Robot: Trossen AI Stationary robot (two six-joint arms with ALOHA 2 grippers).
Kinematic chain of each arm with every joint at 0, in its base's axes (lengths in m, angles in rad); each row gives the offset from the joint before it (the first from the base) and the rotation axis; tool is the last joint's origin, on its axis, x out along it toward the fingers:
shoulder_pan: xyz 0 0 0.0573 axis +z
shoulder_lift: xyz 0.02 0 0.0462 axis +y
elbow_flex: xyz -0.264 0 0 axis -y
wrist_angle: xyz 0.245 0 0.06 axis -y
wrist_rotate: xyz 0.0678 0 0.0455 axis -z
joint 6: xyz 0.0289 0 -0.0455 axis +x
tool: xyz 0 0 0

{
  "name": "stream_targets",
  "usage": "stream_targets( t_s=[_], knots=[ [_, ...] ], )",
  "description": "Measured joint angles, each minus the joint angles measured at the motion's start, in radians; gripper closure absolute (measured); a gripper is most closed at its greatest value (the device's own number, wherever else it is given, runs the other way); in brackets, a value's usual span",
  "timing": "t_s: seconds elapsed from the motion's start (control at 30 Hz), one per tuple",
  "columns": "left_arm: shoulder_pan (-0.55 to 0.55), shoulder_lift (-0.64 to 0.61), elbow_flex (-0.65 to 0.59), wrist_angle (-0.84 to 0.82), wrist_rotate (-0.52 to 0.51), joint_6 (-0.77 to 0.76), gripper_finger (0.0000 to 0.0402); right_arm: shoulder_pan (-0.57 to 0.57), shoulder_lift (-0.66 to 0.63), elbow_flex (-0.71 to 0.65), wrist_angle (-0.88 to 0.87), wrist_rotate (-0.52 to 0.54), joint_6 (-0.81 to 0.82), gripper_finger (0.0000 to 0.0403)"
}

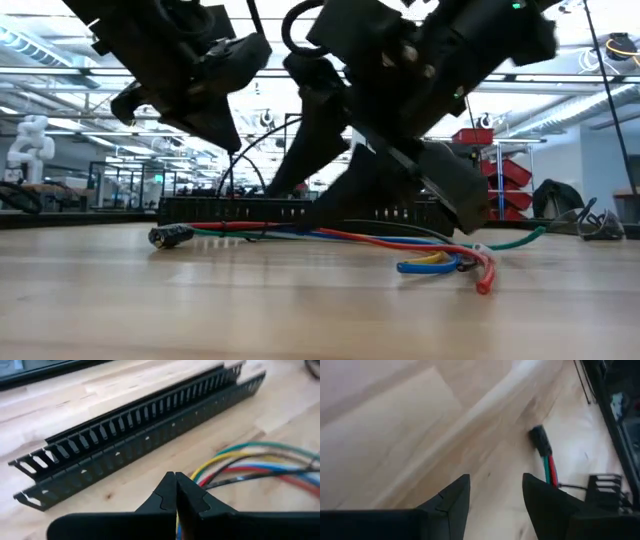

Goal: Ziptie cables
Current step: Wrap the cable wire using a zip tie

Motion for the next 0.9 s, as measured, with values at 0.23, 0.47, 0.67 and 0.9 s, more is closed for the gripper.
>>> stream_targets(
  t_s=[0.23,0.47,0.67,0.9],
  knots=[
    [-0.004,-0.016,0.001,0.054,0.022,0.136,0.0344,0.026,-0.017,0.0,-0.055,0.063,0.04,0.0232],
    [-0.079,-0.127,0.102,0.056,0.08,0.318,0.0268,0.012,-0.102,0.0,-0.106,-0.008,0.179,0.0232],
    [-0.189,-0.237,0.142,0.053,0.065,0.338,0.0254,-0.043,-0.212,0.0,-0.211,0.0,0.237,0.0232],
    [-0.342,-0.079,0.111,0.052,0.019,0.029,0.0254,-0.206,-0.368,-0.114,-0.185,-0.14,0.316,0.0232]
  ],
)
